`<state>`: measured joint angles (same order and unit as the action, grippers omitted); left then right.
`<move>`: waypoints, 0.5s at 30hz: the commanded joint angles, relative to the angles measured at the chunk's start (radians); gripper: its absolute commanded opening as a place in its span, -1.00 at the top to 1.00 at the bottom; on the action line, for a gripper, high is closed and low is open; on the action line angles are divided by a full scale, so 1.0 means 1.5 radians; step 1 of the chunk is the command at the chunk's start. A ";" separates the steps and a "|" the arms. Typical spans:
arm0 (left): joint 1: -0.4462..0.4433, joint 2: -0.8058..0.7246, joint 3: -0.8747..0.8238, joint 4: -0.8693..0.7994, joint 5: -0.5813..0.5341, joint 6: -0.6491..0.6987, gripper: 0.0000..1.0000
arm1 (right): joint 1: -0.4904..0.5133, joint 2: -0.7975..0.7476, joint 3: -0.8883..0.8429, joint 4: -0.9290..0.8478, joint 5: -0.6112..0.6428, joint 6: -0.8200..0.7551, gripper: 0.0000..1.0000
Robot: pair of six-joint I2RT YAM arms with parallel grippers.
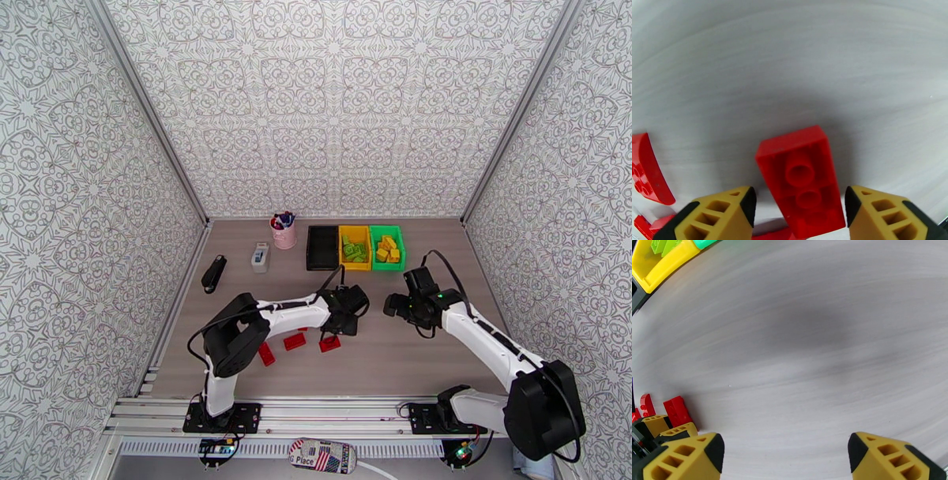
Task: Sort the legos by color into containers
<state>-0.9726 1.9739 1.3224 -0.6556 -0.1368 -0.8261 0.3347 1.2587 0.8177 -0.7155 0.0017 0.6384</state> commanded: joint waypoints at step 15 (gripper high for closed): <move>0.022 -0.059 -0.018 0.046 0.016 0.008 0.22 | 0.030 0.027 -0.083 0.242 -0.254 0.035 -0.56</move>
<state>-0.9642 1.9587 1.3220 -0.6476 -0.1417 -0.8303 0.3576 1.2892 0.6918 -0.4694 -0.2817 0.6567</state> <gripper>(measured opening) 0.394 0.788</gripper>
